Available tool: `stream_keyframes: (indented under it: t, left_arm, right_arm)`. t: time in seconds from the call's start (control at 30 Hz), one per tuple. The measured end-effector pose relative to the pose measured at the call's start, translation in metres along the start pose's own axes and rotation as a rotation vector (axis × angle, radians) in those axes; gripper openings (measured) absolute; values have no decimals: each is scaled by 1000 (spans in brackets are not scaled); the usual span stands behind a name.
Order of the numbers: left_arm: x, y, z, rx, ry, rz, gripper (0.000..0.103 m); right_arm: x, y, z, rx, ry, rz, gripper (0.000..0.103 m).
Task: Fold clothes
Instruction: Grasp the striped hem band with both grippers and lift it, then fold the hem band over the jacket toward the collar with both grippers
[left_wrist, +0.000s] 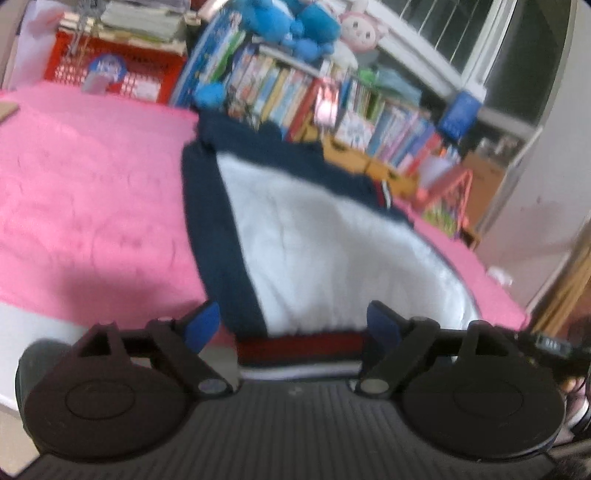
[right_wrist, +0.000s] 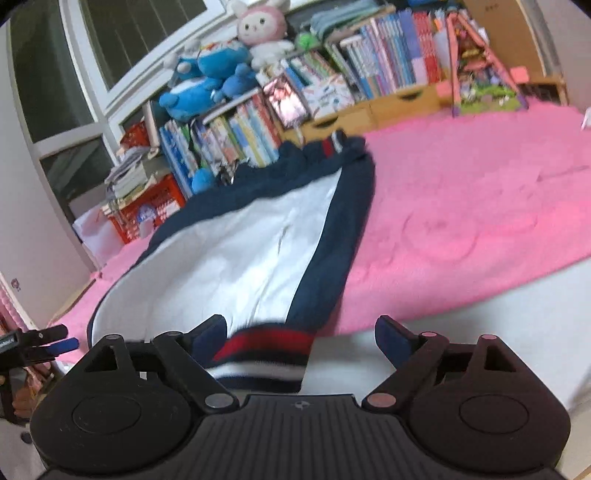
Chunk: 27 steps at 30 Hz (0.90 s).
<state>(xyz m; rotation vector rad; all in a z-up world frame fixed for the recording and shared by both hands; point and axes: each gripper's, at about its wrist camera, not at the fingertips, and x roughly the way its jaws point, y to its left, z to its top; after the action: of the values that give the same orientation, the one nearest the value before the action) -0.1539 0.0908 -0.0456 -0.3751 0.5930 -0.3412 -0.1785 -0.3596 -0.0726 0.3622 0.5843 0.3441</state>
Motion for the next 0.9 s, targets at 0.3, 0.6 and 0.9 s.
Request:
stream_keyframes:
  t: [0.3,0.6,0.9]
  left_arm:
    - [33,24,-14,-145,67,-1,87]
    - [28,14,-21,-142,59,-58,34]
    - [2,-15,45,-56,-107,-168,24]
  right_arm:
    - [49,5,-10,28,105,57,88]
    - [46,29,-16,-26,141,134,63]
    - [17,52,39,-23,1,257,42]
